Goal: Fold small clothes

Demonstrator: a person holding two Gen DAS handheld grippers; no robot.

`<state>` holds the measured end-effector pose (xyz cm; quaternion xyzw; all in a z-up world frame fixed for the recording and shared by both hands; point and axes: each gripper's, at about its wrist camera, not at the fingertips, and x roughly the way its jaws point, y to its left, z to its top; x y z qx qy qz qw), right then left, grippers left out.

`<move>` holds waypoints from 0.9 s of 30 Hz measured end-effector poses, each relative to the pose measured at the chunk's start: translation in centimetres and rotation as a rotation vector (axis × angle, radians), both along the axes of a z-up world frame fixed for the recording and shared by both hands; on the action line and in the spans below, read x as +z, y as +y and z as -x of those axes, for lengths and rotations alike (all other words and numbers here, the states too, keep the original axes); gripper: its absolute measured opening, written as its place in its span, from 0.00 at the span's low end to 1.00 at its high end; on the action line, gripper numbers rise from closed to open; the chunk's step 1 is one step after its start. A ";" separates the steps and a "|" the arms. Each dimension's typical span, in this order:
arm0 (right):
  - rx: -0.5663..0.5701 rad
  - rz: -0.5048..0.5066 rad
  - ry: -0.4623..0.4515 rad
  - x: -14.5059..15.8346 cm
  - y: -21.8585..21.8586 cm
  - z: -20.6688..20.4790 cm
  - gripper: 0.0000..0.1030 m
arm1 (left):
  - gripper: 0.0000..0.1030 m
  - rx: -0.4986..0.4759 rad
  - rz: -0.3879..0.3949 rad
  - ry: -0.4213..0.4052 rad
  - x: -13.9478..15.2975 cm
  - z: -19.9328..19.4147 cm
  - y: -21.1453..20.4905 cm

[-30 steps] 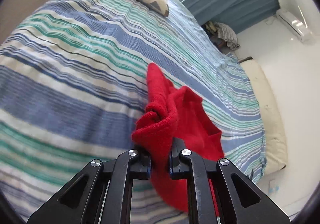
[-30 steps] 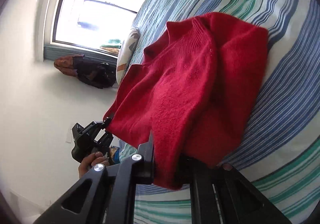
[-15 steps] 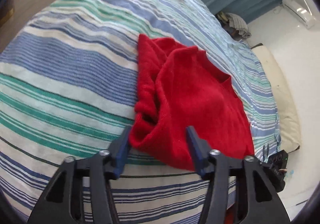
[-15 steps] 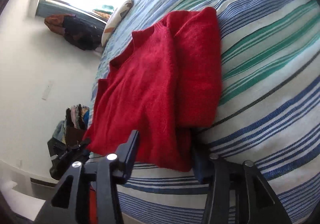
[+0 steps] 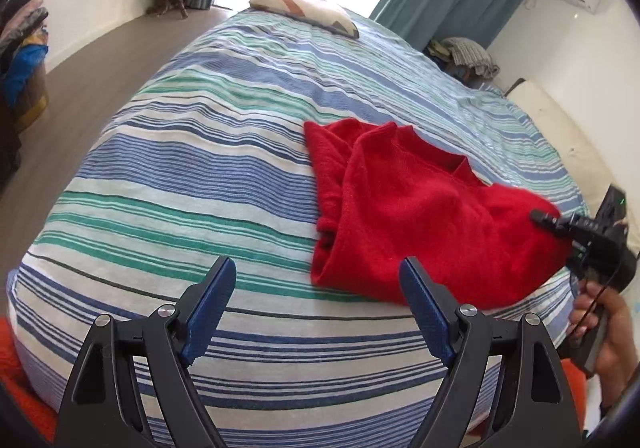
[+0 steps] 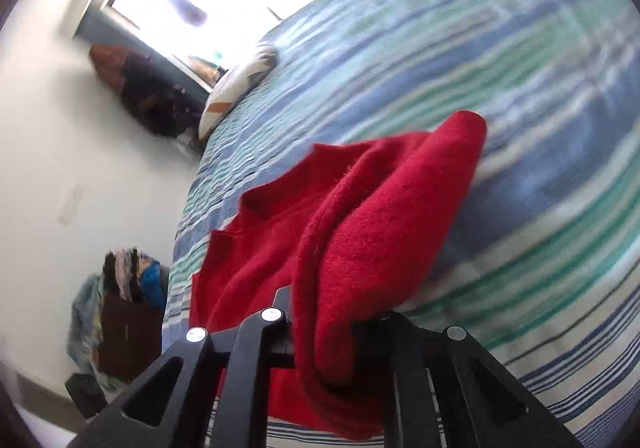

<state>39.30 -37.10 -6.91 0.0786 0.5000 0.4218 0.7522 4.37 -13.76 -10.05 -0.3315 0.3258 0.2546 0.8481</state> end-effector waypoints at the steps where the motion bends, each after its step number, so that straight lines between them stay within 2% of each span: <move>1: 0.078 0.014 -0.050 1.6 2.6 1.6 0.12 | 0.82 0.005 0.000 0.006 -0.2 0.2 0.2; 4: 0.277 0.039 -0.113 3.3 9.9 6.4 0.13 | 0.82 0.035 0.025 0.008 -0.7 0.9 1.2; 6: 0.368 0.055 -0.123 1.9 14.1 9.4 0.14 | 0.82 0.059 0.011 -0.003 -0.8 1.8 1.5; 7: 0.421 0.042 -0.091 0.6 15.6 10.8 0.22 | 0.82 0.070 0.005 0.000 -0.9 2.3 1.7; 8: 0.479 0.025 -0.036 -1.0 17.0 12.0 0.38 | 0.82 0.081 0.004 0.005 -1.1 2.8 2.0; 10: 0.584 0.012 0.098 -4.1 18.3 14.1 0.62 | 0.82 0.118 0.021 0.012 -1.4 4.0 2.7; 11: 0.606 -0.009 0.137 -4.7 17.4 15.0 0.62 | 0.82 0.143 0.036 0.000 -1.5 4.7 3.1; 13: 0.622 -0.101 0.150 -4.0 14.1 16.0 0.62 | 0.82 0.186 0.071 -0.044 -1.3 6.1 3.9; 15: 0.582 -0.180 0.081 -2.1 9.6 15.7 0.62 | 0.82 0.196 0.091 -0.077 -0.9 6.8 4.3; 16: 0.534 -0.184 0.016 -1.1 7.8 15.0 0.62 | 0.82 0.189 0.093 -0.084 -0.6 6.8 4.3; 18: 0.421 -0.099 -0.123 0.4 5.2 13.4 0.62 | 0.82 0.151 0.100 -0.110 0.1 5.7 4.1; 19: 0.392 -0.064 -0.153 0.7 4.7 12.7 0.62 | 0.80 0.117 0.101 -0.130 0.6 4.8 3.8; 22: 0.393 -0.029 -0.179 1.0 4.6 11.5 0.45 | 0.79 0.011 0.023 -0.149 2.8 1.1 2.0; 24: 0.422 -0.021 -0.197 0.1 5.7 12.3 0.44 | 0.79 -0.065 -0.057 -0.100 3.2 -1.8 0.5; 25: 0.444 0.001 -0.185 -1.0 6.4 12.8 0.44 | 0.79 -0.102 -0.079 -0.034 2.4 -3.7 0.0; 27: 0.470 0.144 -0.169 -4.7 7.5 13.3 0.41 | 0.69 -0.143 -0.062 0.156 -1.2 -7.0 0.1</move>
